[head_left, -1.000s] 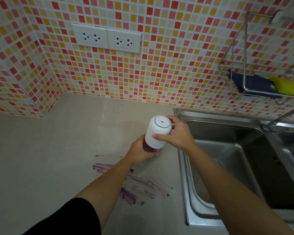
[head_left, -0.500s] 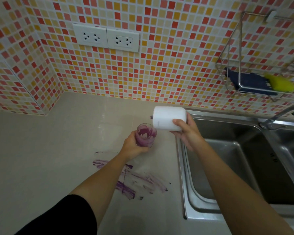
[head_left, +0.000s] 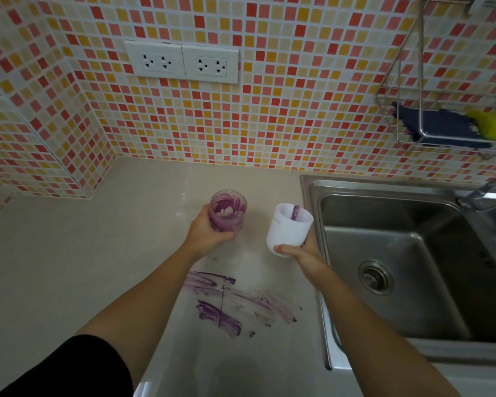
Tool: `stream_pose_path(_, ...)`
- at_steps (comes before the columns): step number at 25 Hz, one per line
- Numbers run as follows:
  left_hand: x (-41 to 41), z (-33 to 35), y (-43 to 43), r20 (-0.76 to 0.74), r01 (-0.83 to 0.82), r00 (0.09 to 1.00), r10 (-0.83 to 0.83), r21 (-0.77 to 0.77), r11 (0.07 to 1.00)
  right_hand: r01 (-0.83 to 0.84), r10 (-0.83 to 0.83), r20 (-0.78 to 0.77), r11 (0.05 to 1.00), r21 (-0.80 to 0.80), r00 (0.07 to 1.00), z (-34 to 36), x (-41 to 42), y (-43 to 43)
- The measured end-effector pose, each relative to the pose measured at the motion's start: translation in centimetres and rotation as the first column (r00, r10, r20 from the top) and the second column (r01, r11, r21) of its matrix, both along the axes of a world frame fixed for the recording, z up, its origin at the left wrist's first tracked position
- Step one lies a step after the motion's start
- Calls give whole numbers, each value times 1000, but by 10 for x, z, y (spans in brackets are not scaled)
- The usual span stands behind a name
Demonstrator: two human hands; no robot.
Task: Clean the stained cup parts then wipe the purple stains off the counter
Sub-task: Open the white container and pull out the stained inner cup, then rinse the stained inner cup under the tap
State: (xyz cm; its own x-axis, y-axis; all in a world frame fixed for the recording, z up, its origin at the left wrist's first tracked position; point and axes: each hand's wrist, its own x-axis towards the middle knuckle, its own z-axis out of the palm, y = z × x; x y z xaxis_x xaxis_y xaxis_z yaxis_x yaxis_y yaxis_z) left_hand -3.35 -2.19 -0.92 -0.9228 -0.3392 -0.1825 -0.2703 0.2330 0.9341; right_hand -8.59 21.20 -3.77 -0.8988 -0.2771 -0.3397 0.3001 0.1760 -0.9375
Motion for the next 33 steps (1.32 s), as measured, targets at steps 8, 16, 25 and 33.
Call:
stream_pose_path(8, 0, 13, -14, -44, 28, 999, -29, -21, 999, -41, 109, -234, 959, 281, 966, -12, -2, -13)
stream_pose_path(16, -39, 58, 20, -172, 146, 973, -155, -64, 987, -115, 218, -192, 891, 438, 957, -23, -13, -6)
stream_pose_path(25, -106, 94, 213, -291, 361, 878, -380, -121, 925, 124, 148, -374, 781, 612, 916, 11, -70, 185)
stream_pose_path(33, -141, 33, 386, -65, 299, 938, -342, -354, 886, 182, 331, -354, 453, 873, 875, -29, -122, 412)
